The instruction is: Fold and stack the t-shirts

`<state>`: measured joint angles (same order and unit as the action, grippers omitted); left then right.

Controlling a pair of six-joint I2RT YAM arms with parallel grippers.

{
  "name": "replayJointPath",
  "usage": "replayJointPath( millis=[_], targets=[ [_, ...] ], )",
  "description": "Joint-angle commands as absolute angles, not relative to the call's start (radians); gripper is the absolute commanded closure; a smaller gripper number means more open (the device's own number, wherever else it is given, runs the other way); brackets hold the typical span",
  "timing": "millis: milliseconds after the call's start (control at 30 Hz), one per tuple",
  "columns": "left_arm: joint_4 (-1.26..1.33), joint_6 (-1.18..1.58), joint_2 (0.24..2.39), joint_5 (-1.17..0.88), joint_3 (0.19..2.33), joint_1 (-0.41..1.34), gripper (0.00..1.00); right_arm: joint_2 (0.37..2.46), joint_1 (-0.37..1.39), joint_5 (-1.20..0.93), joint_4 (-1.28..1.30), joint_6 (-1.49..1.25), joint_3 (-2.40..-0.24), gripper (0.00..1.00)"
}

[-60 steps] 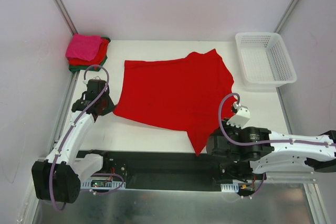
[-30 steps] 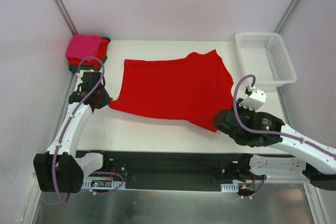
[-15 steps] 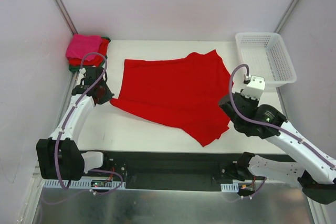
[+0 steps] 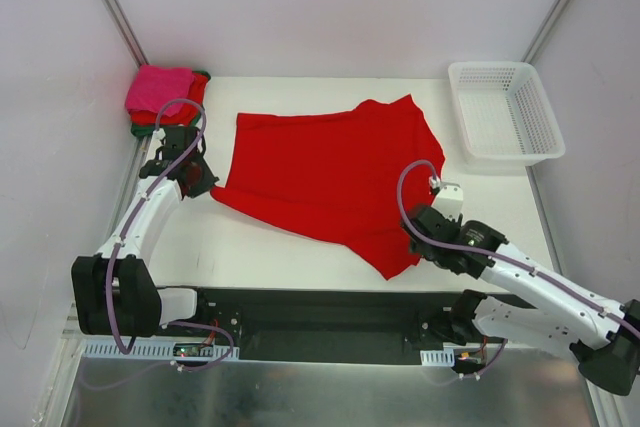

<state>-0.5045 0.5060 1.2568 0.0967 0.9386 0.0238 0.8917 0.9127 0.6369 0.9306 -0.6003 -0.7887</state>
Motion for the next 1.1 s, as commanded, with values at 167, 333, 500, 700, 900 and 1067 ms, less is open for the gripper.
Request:
replayJointPath(
  millis=[167,333,500,700,900,1067],
  targets=[
    [-0.48,0.5,1.272,0.097,0.951,0.009,1.0,0.695,0.798,0.358,0.813,-0.713,-0.542,0.45],
    [-0.476,0.502,1.27,0.089,0.946,0.009,1.0,0.632,0.668,0.289,0.778,-0.654,-0.496,0.44],
    [-0.474,0.499,1.266,0.091,0.942,0.009,1.0,0.624,0.487,0.117,0.692,-0.499,-0.463,0.43],
    [-0.471,0.502,1.269,0.086,0.94,0.009,1.0,0.655,0.279,0.008,0.663,-0.355,-0.5,0.42],
    [-0.468,0.5,1.269,0.089,0.939,0.009,1.0,0.71,0.157,-0.129,0.615,-0.285,-0.477,0.44],
    [-0.466,0.499,1.272,0.091,0.94,0.011,1.0,0.736,0.123,-0.155,0.578,-0.281,-0.463,0.46]
  ],
)
